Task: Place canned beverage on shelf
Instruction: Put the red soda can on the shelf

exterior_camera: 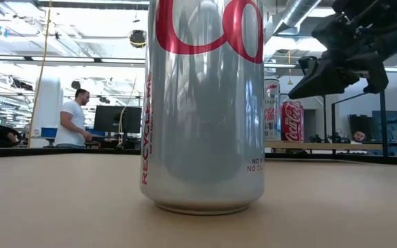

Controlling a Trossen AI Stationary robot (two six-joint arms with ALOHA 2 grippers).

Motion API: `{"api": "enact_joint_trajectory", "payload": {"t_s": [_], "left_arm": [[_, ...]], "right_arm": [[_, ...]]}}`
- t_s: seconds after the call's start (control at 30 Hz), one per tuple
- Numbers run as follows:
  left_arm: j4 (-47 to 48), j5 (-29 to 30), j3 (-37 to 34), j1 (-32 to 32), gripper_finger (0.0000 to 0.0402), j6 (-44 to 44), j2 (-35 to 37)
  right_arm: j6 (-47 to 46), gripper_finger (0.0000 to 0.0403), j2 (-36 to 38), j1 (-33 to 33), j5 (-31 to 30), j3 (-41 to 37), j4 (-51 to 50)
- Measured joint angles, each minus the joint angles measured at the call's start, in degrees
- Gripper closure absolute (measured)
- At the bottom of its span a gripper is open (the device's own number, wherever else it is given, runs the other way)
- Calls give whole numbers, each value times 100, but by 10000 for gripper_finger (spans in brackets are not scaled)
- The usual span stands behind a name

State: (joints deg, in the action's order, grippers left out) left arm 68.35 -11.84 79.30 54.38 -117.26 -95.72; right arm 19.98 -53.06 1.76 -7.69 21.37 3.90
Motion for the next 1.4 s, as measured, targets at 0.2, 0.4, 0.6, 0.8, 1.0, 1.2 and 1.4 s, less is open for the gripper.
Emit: {"api": "enact_joint_trajectory", "payload": {"t_s": [0.2,0.4,0.6,0.8,1.0,1.2,1.4], "left_arm": [[-530,-267,-385,3,13,100,0],[-743,-295,-474,-1,13,196,0],[-731,-490,-474,-3,35,215,0],[-609,-514,-474,-3,110,275,0],[-579,-525,-474,-103,132,521,0],[-447,-460,-471,-562,132,1310,4],[182,-13,-301,-1341,132,2821,-2]], "right_arm": [[-41,380,0,2,226,4,2],[-43,380,0,2,226,4,2],[-45,380,0,2,226,4,2],[-48,380,0,2,226,4,2],[-58,380,0,2,226,4,3],[-58,380,0,2,225,4,3],[-319,380,0,10,229,6,-89]]}}
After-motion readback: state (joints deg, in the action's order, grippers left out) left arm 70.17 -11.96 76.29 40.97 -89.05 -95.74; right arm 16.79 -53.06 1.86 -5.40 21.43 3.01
